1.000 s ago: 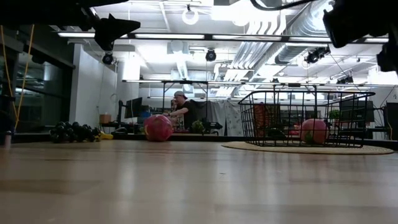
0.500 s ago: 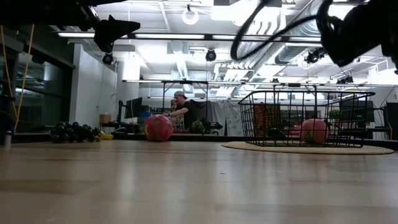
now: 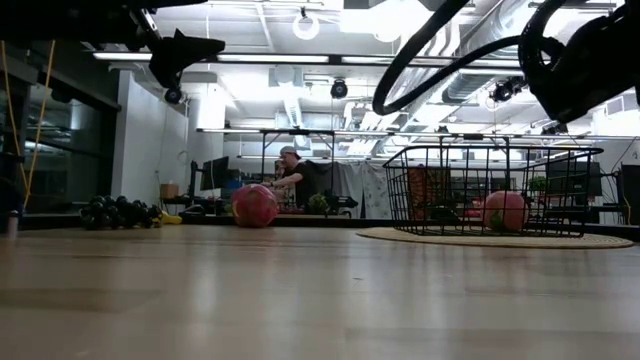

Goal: Build produce basket
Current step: Put the chili pepper into the wire basket

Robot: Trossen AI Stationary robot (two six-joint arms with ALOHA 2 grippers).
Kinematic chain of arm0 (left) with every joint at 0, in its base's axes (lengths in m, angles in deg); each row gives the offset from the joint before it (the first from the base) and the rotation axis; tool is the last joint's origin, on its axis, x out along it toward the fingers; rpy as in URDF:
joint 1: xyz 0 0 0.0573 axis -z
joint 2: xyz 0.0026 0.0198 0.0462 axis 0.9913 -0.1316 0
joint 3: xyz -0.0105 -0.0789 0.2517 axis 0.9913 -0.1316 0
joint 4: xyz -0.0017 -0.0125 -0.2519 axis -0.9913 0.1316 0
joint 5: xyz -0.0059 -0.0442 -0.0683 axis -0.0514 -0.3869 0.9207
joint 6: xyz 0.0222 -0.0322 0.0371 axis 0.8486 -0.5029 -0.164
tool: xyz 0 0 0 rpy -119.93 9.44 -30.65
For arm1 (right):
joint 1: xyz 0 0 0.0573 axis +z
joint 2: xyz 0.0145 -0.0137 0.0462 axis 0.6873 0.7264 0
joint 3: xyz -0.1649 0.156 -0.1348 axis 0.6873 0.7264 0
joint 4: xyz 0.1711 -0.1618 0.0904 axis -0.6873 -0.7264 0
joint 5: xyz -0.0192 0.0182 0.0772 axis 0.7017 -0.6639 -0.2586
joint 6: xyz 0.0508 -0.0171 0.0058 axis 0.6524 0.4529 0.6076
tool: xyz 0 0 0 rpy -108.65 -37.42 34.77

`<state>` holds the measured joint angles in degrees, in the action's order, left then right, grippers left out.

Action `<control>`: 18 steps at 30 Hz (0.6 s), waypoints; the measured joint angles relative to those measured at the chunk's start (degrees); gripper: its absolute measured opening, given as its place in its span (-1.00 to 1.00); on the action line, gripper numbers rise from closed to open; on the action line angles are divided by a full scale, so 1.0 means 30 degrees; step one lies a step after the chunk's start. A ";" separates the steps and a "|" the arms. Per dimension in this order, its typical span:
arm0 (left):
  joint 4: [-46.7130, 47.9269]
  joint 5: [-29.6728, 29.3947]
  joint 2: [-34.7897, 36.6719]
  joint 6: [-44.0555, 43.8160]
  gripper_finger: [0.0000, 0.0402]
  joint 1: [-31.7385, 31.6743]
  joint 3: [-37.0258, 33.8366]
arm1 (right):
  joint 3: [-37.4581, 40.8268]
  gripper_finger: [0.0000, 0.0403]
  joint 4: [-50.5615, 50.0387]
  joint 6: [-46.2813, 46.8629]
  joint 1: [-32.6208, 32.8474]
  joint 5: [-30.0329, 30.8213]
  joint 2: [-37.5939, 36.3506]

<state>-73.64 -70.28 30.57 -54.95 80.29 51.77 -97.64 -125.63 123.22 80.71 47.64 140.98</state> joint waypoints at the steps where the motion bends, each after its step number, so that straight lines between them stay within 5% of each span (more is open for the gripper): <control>1: 0.0005 0.0000 0.0000 -0.0081 0.59 -0.0004 0.0000 | 0.0000 0.17 0.0007 0.0038 0.0000 0.0052 0.0000; 11: 0.0555 0.0000 0.0000 -0.0146 0.59 0.0000 0.0000 | 0.0007 -0.40 0.0056 0.0032 0.0000 0.0059 0.0306; 18: 0.0548 0.0000 0.0000 -0.0146 0.59 0.0000 0.0000 | -0.0241 -0.47 -0.0064 -0.1877 -0.0093 0.0744 0.0231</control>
<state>-72.00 -70.28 30.57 -55.39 80.29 51.77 -98.36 -125.82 117.59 80.44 49.87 141.67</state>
